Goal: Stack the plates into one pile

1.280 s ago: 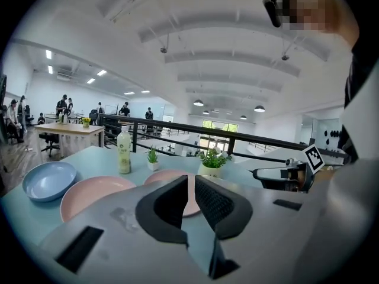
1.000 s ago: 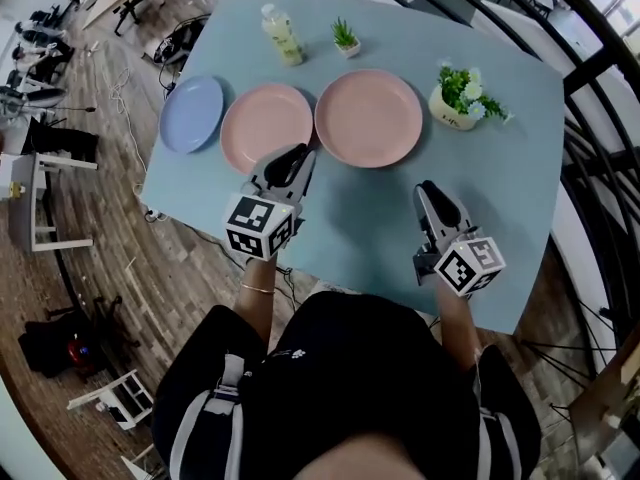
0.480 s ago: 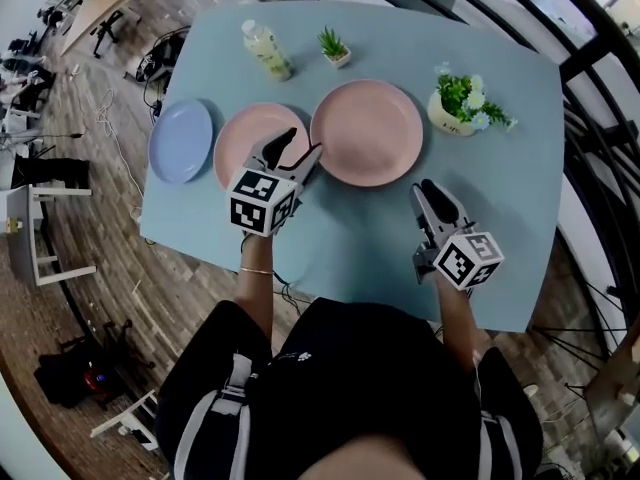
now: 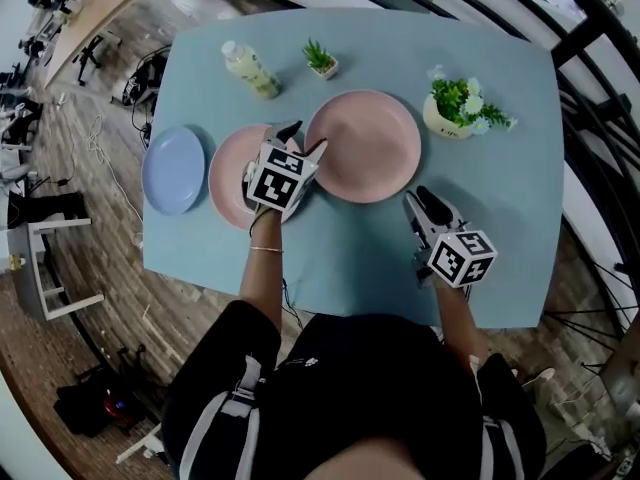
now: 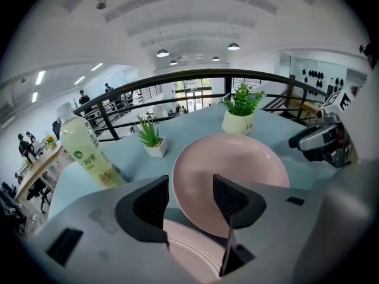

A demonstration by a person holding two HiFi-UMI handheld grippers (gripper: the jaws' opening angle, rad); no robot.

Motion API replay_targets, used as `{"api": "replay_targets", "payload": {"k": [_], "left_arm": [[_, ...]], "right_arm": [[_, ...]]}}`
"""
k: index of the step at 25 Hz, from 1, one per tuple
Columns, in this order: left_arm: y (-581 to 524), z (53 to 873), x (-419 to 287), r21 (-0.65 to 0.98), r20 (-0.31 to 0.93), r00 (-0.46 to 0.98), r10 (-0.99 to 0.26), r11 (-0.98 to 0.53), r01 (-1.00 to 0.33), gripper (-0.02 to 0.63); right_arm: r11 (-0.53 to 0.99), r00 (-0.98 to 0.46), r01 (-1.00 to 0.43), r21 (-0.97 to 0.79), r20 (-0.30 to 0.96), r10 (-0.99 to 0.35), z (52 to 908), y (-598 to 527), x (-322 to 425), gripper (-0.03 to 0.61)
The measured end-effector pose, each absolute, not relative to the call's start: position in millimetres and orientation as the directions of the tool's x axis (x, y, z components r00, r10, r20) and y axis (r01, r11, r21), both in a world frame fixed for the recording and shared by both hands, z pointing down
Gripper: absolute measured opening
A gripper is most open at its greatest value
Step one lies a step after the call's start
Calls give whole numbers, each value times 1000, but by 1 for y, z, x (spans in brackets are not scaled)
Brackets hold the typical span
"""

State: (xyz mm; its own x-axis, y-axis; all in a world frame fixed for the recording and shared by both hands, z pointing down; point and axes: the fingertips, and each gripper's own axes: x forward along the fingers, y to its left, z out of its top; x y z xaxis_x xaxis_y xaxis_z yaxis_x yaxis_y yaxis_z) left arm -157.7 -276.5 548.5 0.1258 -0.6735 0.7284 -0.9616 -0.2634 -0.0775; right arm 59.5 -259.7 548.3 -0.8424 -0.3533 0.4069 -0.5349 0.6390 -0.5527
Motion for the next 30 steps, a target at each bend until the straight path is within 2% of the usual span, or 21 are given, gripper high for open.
{"api": "replay_targets", "payload": {"k": [4,9,14,21,25,30], "left_arm": [[-293,572,-159,-66,779,156,-608,-327,-943,213],[-305,599,-174,-115,841,94,-533,-346,-931,213],[-307,617,-180,-91,883,107,-457,-391,-916,213],[-307,630,-182,-68,915,124,-383,-452,-889,209],[-310,631,-178,-113,930,90,-357,-509,-853,209],[-311,632,-176,-121,955,62,-292,-569,-814,186]], "right_arm": [[626,-829,-553,-550,434,-352,558,-262,55,141],[610,-815,-573,-548,462,-350,568,-267,51,146],[599,-806,-584,-548,479,-348,575,-272,46,152],[591,-775,-616,-521,536,-335,593,-275,47,163],[632,-766,-608,-480,564,-308,598,-273,39,174],[623,-768,-606,-495,569,-294,598,-275,39,144]]}}
